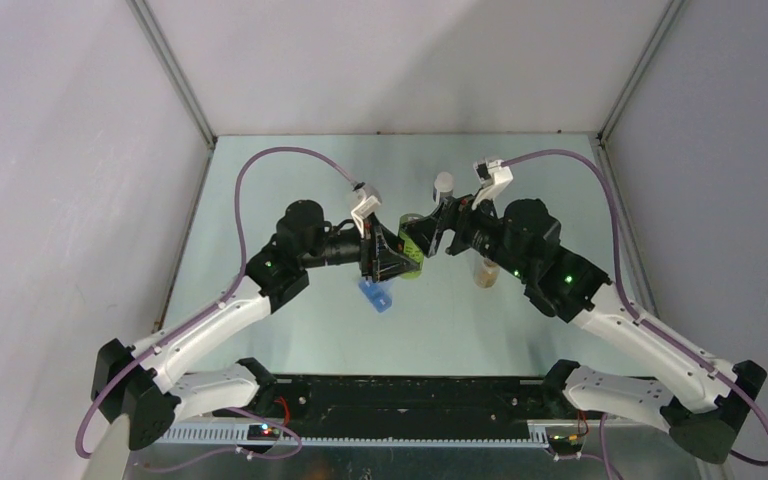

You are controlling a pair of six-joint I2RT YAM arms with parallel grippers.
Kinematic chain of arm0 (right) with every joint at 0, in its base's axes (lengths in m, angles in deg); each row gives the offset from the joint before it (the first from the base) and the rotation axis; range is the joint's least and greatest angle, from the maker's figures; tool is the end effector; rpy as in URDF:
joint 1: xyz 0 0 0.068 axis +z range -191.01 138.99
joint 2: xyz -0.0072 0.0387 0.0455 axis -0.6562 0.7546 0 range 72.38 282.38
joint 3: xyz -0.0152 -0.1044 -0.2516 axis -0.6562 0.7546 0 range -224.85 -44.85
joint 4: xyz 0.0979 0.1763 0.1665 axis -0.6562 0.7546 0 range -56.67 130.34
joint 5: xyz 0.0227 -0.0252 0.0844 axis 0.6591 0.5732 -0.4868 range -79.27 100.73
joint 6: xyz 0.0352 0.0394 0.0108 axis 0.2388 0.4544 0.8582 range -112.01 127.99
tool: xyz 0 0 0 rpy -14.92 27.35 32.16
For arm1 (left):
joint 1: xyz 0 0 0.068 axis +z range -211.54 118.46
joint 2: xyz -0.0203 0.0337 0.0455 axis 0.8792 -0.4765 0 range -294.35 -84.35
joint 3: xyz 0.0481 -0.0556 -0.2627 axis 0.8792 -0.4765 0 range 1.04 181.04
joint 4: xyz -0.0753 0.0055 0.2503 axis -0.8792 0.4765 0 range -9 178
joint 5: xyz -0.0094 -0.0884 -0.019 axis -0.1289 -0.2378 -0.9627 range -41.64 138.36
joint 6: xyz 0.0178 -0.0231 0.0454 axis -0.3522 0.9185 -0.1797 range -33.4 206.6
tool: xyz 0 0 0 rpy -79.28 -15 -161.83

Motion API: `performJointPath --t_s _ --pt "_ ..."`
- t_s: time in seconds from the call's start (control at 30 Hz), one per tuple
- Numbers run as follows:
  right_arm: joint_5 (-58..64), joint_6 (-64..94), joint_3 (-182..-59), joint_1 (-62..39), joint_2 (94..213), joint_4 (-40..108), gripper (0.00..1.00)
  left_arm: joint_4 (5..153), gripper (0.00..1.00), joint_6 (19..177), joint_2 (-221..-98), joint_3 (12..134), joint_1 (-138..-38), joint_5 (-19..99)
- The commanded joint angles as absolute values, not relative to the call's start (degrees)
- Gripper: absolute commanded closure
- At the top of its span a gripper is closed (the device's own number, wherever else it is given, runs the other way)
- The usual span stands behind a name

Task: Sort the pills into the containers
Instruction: Unscrew the lid of the pill bottle.

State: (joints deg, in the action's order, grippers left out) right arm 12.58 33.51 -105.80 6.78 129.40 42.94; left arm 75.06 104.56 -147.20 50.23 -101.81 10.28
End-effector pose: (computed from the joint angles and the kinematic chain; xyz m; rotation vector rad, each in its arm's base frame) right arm 0.1525 0.1664 0.4009 -0.3142 1.7294 0.9273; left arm 0.1787 -0.1801 0.3351 0.8714 1.6438 -1.2941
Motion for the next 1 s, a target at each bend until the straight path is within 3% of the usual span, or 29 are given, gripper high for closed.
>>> performJointPath --t_s 0.0,0.1,0.2,0.37,0.5,0.67,0.8,0.87,0.9,0.93,0.97 --pt "15.46 34.78 -106.19 6.6 130.7 39.1 0.12 72.62 1.0 103.22 -145.37 51.24 -102.01 8.87" --pt "15.76 35.12 -106.15 6.7 131.06 38.7 0.13 72.72 1.0 103.15 -145.44 51.21 -102.02 8.85" --pt "15.45 35.29 -106.19 6.71 131.54 38.37 0.22 72.8 1.0 103.13 -145.52 51.24 -102.04 8.95" --pt "11.94 33.63 -106.2 6.52 131.73 38.6 0.44 73.14 1.0 103.19 -145.53 51.54 -102.02 9.32" --pt "-0.79 32.07 -106.27 2.92 131.47 39.26 0.61 73.43 1.0 103.28 -145.61 51.68 -102.0 9.22" --pt "-19.56 26.52 -106.27 -4.15 130.73 40.9 0.67 73.75 1.0 103.28 -145.85 51.83 -102.06 8.64" --pt "-30.64 17.98 -106.28 -5.95 129.58 42.97 0.6 74.24 1.0 102.88 -146.25 51.86 -102.05 7.51" --pt "-27.93 16.01 -106.26 -6.01 128.81 43.98 0.38 74.22 1.0 102.75 -146.5 51.9 -102.05 7.14" --pt "-25.25 17.6 -106.23 -5.93 128.54 43.66 0.16 74.09 1.0 102.68 -146.73 51.91 -102.1 7.1" --pt "-19.97 18.55 -106.23 -5.74 128.15 43.33 0.05 73.93 1.0 102.64 -146.83 51.92 -102.13 7.17" --pt "-17.54 20.74 -106.21 -5.53 128.04 42.36 0.03 73.9 1.0 102.61 -147.08 51.97 -102.1 7.33"
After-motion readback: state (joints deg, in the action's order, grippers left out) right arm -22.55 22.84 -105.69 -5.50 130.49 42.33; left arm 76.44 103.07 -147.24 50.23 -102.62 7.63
